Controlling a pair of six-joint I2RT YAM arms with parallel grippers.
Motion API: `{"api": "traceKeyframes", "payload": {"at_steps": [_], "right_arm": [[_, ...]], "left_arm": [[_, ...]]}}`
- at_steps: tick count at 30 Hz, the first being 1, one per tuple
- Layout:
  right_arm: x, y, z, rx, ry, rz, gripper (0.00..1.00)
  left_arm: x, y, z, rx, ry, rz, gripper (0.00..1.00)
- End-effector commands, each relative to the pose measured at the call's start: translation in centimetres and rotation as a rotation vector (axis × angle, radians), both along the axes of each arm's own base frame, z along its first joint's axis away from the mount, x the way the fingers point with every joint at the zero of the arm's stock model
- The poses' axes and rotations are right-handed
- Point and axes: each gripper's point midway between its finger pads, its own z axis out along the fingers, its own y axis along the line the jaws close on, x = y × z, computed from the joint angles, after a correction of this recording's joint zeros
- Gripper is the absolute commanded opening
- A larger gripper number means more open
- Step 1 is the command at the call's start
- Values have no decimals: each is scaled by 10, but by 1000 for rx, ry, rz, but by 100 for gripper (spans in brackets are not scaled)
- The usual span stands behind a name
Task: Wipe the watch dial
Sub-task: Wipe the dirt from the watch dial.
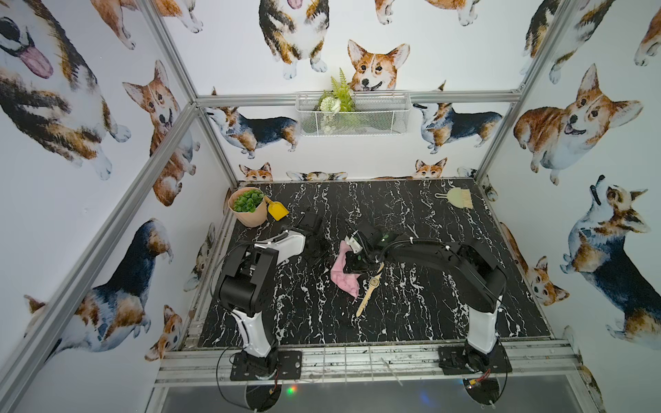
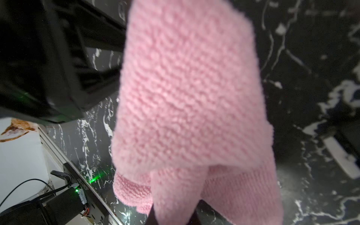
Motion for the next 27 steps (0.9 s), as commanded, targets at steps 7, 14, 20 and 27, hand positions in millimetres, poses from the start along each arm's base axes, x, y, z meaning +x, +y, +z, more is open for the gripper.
{"api": "traceKeyframes", "payload": {"at_steps": [7,14,20,27], "right_arm": [[8,18,-21,-2,53,-5,0],[-6,0,-37,-40,81,-12,0],[-20,-26,-45,-95,72,-6,0],[-9,-9,-18,-56,21,8,0]], "left_arm": [[-39,23,-18,113,162,15,0],[-43,25,-22,121,182,0,0],[-40,25,-22,134,181,-12,0],[-38,26,-21,147,177,-21,0]]}}
